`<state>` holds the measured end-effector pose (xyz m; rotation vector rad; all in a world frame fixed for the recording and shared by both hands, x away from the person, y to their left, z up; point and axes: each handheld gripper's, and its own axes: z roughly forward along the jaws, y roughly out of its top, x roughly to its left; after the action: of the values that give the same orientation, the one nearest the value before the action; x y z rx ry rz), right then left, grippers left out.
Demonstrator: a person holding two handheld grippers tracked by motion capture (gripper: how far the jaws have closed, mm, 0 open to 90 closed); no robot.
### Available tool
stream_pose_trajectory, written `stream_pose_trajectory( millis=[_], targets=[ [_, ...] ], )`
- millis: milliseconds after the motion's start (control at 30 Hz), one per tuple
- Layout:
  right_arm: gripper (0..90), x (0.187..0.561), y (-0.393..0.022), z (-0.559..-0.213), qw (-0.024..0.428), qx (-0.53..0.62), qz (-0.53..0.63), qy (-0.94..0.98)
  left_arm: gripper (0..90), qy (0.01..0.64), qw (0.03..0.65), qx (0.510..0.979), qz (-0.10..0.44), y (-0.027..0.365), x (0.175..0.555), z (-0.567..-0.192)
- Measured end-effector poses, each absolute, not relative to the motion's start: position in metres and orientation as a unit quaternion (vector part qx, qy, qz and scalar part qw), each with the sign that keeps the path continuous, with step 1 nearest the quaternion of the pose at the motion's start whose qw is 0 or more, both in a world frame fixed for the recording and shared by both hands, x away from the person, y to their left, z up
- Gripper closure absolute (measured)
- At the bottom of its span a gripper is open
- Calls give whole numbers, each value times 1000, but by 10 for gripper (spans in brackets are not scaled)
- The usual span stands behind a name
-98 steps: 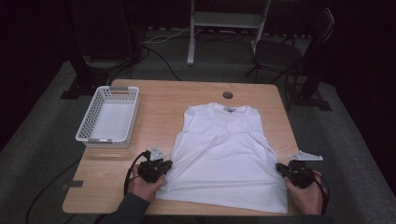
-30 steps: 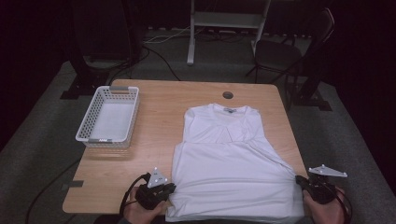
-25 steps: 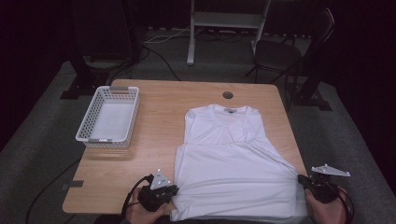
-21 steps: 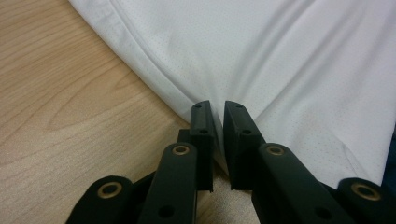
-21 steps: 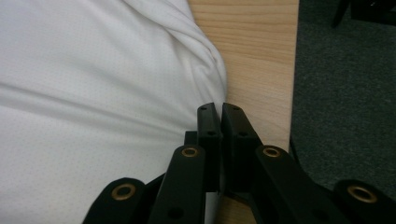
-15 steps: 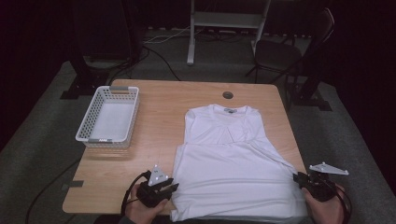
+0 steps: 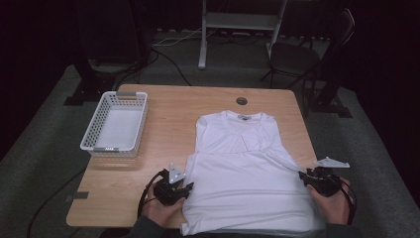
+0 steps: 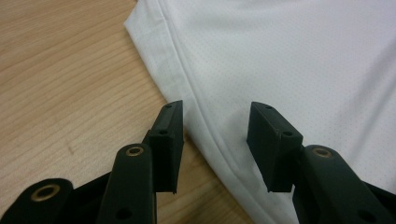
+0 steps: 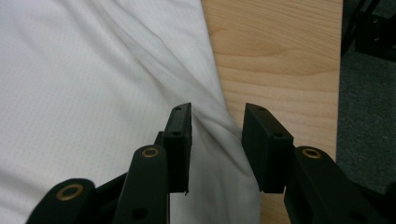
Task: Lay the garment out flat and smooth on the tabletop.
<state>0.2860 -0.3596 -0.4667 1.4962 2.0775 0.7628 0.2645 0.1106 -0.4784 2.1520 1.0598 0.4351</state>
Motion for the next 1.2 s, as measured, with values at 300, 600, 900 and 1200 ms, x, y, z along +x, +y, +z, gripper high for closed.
stream_pose_trajectory(
  millis=[300, 600, 900, 1200],
  targets=[
    [774, 299, -359, -471, 220, 549, 269, 760, 773, 402, 348, 834, 150, 105, 270, -477],
    [841, 303, -362, -470, 224, 554, 257, 760, 858, 387, 350, 844, 124, 101, 262, -476],
    [844, 298, -363, -470, 220, 555, 256, 760, 860, 379, 354, 849, 107, 101, 251, -476],
    [843, 287, -366, -469, 215, 555, 258, 761, 860, 379, 359, 848, 95, 106, 243, -476]
  ],
)
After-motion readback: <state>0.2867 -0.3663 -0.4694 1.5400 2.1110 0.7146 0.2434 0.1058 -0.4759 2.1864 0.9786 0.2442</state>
